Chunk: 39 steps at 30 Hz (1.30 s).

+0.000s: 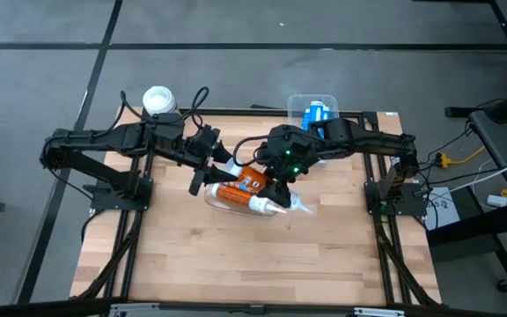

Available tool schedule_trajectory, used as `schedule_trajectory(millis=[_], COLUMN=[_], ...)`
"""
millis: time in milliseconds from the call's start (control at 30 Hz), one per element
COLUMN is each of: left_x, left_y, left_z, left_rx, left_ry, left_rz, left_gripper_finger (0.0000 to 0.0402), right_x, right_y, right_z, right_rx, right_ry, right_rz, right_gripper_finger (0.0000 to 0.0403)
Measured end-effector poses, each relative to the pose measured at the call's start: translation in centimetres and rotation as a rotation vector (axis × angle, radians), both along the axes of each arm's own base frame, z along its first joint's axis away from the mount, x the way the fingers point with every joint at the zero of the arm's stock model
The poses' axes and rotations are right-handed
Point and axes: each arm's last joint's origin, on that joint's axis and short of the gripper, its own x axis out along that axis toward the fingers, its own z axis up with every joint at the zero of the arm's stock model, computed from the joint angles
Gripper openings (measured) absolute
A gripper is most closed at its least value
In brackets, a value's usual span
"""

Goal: Pick & place silicon tubes, Sealant and Lysol wipes
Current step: Put the orange sealant into the left transparent bin

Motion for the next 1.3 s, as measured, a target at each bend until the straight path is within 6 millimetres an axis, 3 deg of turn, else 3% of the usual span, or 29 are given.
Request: schedule_trajectory(millis=[367,867,1033,1300], left_x=[0.0,0.0,0.0,-0.1], left_y=[0.0,0.0,0.0,0.2], left_z=[0.0,0.0,0.0,-0.3], left_rx=[0.003,-0.006,-0.011,-0.021], left_ry=[-0.001,0.003,0.007,0.037], left_rz=[0.008,-0.004,-0.003,0.012], left_gripper_finger=[0.0215,0.0215,0.0215,0.0215], right_x=[0.0,0.1,0.2,-1.5], right_y=[-0.1,-0.2,0.0,-0.4], right_z=[-0.1,-0.1,0.3,1.5], right_rx=[-0.052,-0.019,0.03,-0.002], right_ry=[-0.007,0.007,-0.036,-0.045], right_rz=[0.014,-0.052,0.023,-0.013], right_gripper_finger=[0.0249,0.0385,0.0392,0.0393])
